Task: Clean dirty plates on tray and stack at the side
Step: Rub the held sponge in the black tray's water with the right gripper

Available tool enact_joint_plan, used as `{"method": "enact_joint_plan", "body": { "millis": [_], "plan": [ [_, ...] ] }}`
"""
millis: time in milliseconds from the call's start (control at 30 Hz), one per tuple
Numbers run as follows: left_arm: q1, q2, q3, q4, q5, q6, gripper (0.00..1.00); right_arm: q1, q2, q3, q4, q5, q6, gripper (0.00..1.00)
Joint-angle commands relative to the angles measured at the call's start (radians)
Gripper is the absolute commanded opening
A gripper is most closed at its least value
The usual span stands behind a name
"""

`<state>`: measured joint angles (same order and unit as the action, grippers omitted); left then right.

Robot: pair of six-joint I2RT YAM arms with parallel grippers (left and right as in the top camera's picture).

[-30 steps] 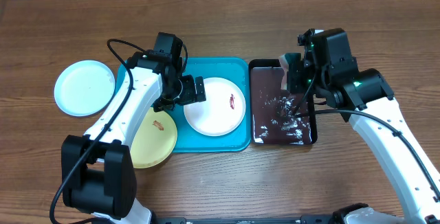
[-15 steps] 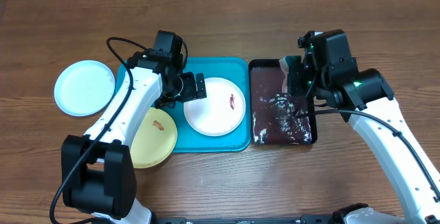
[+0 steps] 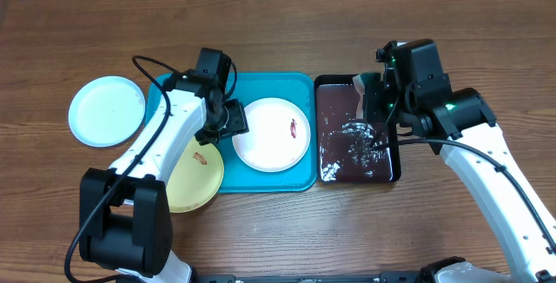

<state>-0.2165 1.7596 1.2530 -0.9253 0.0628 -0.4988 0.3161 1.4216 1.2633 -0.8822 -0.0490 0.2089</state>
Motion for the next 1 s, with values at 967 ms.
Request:
{"method": "enact_joint_plan", "body": {
  "millis": [967],
  "plan": [
    [-0.007,-0.006,-0.185,0.247,0.061,0.147,0.27,0.004,0.168,-0.014,0.057,-0.005,0.001,0.04]
  ]
}}
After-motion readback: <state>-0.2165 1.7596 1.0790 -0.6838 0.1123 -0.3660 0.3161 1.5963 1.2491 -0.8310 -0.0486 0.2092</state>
